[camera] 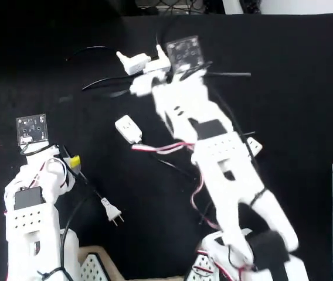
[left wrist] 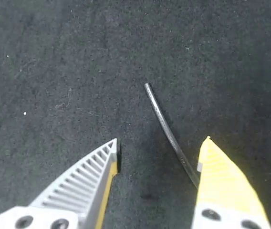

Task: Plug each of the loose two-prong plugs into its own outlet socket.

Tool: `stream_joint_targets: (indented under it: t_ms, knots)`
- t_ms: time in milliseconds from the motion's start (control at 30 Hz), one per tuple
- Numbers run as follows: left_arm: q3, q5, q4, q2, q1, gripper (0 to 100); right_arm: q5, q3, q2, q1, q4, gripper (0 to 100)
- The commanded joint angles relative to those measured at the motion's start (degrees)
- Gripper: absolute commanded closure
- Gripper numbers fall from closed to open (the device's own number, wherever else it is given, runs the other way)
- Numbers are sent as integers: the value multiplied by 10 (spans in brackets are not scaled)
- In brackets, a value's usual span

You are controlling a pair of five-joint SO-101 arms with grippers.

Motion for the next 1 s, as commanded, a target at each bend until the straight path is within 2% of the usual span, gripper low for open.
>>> stream_joint_targets:
  t_ms: [0, 67, 133, 267, 467, 600, 733, 867, 967]
  knots:
    - [-4, 4, -11, -9, -2, 733, -9, -65, 67, 34, -84, 982]
    - [-4, 4, -11, -9, -2, 733, -12, -110, 117, 47, -76, 967]
    - [-4, 4, -11, -9, -2, 733, -47, -160, 159, 58, -40, 897]
    - [-4, 4, -11, -9, -2, 733, -89, -255, 204, 74, 96, 750]
    - [-3, 4, -11, -9, -2, 733, -98, -314, 162, 74, 324, 744]
    - [-3, 4, -11, -9, -2, 733, -151, -312, 111, 84, 463, 744]
    - [-3, 4, -11, -9, -2, 733, -126, -312, 70, 104, 587, 744]
    - [-3, 4, -11, -9, -2, 733, -138, -306, 53, 111, 656, 744]
    - [-3, 4, -11, -9, -2, 733, -188, -279, 57, 101, 649, 744]
